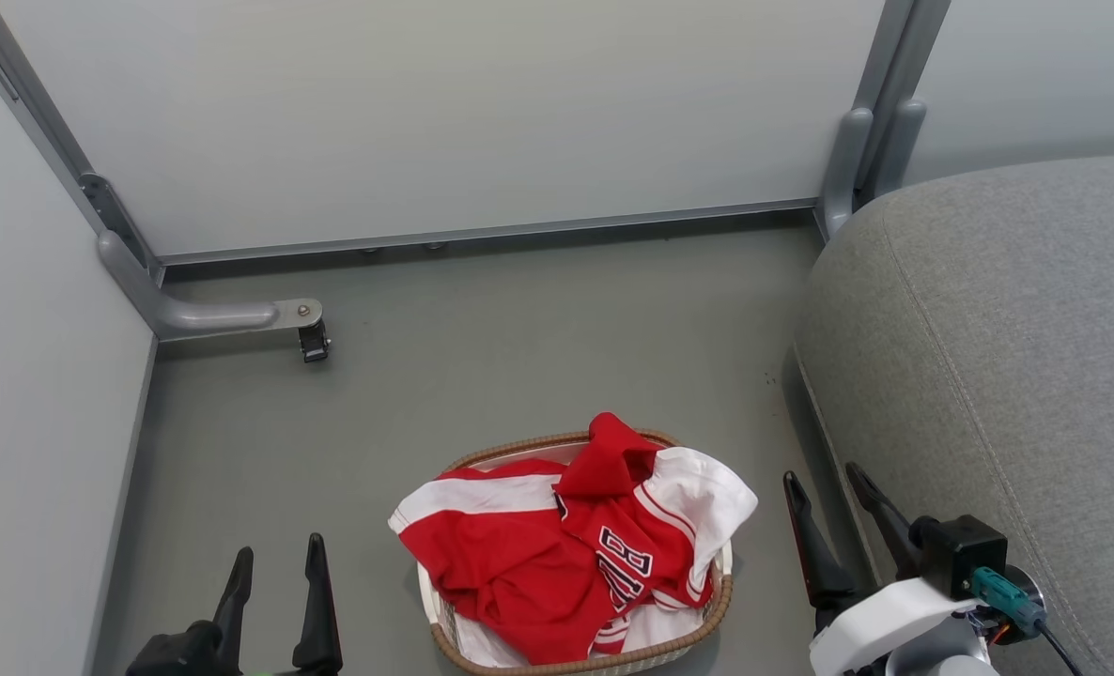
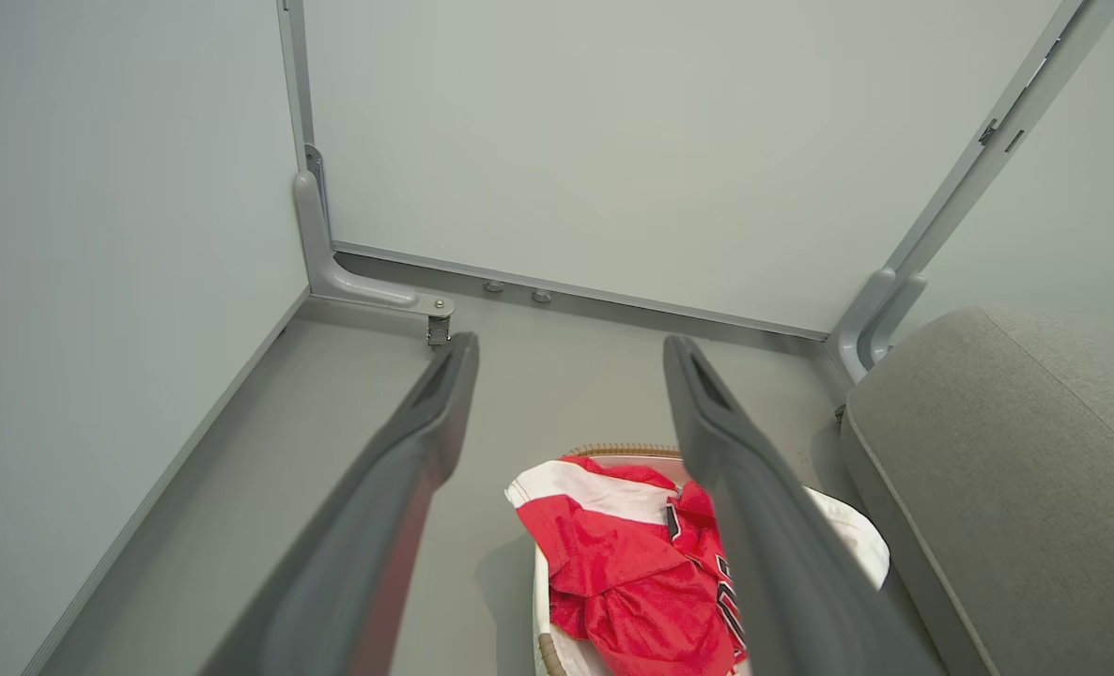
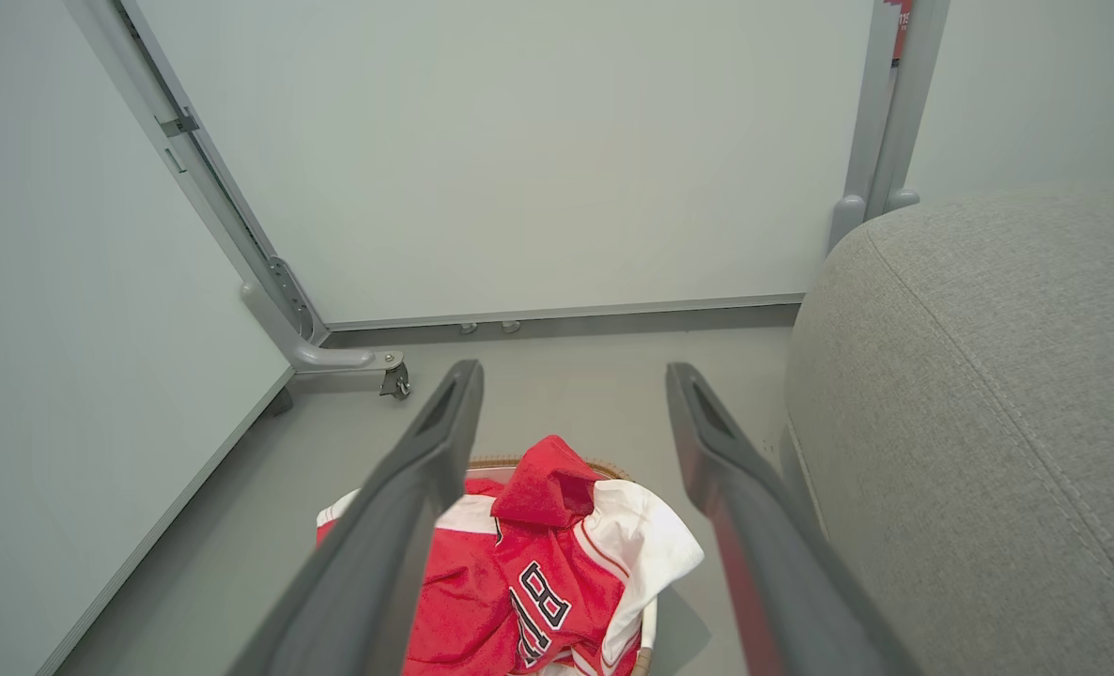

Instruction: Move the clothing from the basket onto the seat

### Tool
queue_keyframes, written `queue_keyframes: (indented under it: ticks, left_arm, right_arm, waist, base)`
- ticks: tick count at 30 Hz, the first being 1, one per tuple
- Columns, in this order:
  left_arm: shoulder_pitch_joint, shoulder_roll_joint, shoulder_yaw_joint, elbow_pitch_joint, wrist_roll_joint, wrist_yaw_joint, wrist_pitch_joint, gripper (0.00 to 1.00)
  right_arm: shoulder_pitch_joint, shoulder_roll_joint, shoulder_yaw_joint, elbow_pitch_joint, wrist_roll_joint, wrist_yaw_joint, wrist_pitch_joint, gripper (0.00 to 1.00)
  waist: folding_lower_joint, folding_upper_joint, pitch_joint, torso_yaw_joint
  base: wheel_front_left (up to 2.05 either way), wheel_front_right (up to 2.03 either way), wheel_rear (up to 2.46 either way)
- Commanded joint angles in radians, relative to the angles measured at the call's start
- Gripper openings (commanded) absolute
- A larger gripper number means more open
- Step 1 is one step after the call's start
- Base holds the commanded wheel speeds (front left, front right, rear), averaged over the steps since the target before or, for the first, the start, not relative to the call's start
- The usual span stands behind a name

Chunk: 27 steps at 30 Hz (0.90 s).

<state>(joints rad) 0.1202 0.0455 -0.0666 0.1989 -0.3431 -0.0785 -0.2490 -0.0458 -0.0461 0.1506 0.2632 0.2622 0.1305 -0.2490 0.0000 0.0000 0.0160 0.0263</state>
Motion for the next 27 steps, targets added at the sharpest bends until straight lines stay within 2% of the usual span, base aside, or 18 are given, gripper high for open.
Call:
queue_keyframes:
  ticks: [1, 6, 27]
  left_arm:
    - [0.015, 0.008, -0.001, 0.001, 0.024, 0.004, -0.011, 1.00]
    - [0.017, 0.008, -0.005, 0.008, 0.049, 0.005, -0.019, 1.00]
    - [0.005, 0.008, -0.006, 0.019, 0.043, 0.004, -0.017, 1.00]
  right_arm:
    - [0.006, -0.007, 0.004, 0.002, -0.020, 0.000, -0.009, 1.00]
    - [0.004, -0.007, 0.010, 0.007, -0.051, 0.000, -0.017, 1.00]
    - [-0.001, -0.007, 0.007, 0.006, -0.048, 0.000, -0.018, 1.00]
  waist:
    - [0.0000, 0.0000, 0.000, 0.000]
    - [0.0000, 0.0000, 0.000, 0.000]
    - [0.0000, 0.0000, 0.004, 0.000]
  base:
    - [0.00, 0.00, 0.00]
    - [0.00, 0.00, 0.00]
    - [0.00, 0.00, 0.00]
